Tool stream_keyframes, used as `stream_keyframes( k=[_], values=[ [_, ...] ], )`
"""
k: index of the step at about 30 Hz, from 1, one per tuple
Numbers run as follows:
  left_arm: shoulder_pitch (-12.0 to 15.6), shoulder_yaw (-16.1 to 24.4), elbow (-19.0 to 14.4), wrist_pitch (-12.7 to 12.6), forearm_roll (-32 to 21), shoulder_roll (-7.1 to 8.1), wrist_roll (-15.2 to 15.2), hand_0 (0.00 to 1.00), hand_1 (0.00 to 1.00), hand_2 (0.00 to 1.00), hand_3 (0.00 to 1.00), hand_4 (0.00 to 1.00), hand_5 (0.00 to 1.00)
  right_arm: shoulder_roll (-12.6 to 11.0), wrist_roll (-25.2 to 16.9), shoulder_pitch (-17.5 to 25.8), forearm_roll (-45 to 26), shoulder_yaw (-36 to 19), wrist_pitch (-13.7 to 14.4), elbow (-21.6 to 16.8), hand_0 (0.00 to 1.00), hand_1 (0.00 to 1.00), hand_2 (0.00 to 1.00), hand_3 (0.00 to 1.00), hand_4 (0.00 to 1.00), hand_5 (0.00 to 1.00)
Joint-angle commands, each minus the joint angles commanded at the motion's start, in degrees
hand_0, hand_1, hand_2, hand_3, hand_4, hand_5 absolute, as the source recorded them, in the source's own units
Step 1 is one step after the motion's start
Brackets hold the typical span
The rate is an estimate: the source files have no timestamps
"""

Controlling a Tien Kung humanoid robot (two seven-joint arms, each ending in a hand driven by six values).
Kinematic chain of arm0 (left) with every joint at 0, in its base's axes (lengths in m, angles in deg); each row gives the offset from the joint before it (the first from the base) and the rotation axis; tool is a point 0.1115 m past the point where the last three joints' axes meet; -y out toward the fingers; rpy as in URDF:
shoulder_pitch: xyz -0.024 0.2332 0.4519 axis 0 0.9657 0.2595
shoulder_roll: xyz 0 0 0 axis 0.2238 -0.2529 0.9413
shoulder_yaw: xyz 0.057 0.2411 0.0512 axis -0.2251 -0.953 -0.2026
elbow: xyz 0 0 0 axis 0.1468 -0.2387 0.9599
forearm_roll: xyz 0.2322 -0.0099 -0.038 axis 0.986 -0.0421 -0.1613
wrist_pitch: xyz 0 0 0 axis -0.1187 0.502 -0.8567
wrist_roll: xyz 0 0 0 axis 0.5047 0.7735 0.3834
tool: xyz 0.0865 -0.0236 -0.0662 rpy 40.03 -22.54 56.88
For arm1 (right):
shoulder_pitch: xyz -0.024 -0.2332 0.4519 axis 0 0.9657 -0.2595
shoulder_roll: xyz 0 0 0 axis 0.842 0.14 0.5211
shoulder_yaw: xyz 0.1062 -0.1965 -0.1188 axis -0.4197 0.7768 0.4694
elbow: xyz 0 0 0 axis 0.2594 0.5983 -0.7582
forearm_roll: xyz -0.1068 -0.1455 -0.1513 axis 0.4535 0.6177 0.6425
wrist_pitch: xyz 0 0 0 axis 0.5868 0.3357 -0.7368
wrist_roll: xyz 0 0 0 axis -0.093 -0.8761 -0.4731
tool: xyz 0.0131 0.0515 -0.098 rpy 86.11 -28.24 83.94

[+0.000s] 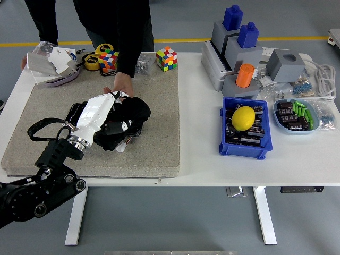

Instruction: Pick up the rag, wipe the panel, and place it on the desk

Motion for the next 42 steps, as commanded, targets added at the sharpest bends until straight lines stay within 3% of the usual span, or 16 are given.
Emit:
stream_keyframes(
  k=[42],
  values=[
    [1.56,4.02,7.80,0.00,-2.01,2.13,-2.37,0.181,0.099,0.350,0.640,0.556,0.020,0.19,0.32,0.08,0.32,-0.69,0.07,-0.09,0.715,0.615,0.673,0.609,0.998,0.592]
  ],
)
